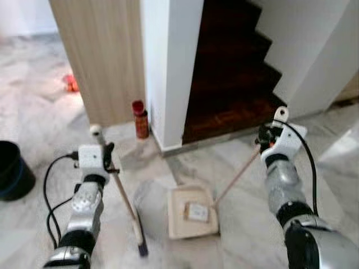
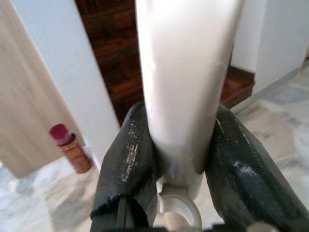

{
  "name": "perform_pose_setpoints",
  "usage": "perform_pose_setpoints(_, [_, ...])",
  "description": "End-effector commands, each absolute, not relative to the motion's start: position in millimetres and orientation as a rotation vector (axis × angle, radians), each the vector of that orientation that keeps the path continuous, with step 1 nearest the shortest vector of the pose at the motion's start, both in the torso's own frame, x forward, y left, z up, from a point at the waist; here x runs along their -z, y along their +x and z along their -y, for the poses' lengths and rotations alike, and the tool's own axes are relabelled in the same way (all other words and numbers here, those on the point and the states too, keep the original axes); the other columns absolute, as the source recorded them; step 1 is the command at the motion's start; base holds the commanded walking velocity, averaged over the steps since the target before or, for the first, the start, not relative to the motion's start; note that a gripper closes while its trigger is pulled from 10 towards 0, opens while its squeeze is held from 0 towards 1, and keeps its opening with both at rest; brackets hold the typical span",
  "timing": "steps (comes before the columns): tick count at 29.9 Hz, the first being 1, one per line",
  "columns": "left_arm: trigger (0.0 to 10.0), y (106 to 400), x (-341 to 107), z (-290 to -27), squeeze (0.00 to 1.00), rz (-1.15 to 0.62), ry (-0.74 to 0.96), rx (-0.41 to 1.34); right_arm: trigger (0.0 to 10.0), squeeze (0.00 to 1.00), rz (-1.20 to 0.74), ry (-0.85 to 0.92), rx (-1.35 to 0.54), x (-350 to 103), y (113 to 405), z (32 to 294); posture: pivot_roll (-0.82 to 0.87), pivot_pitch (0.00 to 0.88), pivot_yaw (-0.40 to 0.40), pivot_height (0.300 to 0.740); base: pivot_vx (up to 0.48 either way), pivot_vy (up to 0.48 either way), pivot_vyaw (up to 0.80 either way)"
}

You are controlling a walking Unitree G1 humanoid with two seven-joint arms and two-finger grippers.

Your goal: Sweep floor

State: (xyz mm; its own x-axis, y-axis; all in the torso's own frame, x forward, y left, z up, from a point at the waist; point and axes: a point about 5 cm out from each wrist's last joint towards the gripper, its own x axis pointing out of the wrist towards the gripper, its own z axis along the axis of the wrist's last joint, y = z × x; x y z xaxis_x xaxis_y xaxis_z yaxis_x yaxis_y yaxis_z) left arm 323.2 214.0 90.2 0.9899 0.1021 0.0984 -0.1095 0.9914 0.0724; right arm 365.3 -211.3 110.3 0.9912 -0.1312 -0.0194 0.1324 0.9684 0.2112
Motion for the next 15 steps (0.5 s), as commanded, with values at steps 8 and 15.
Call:
perform_pose_setpoints(8, [10.0, 316.2, -97.4, -215.3, 0.00, 0.145, 0.111, -0.101, 10.0, 0.00, 0.048, 0.237, 0.145, -117.6, 365.3, 216.5, 0.10, 0.004, -0.041, 0.740, 0.000, 0.271, 0.00])
perform_pose_setpoints(15, [10.0, 294.7, -85.8, -210.2, 0.00, 0.123, 0.095, -0.117, 10.0, 0.00, 0.034, 0.195, 0.122, -107.8, 356.7, 220.5, 0.10, 0.054, -0.066, 0.740, 0.000, 0.269, 0.00])
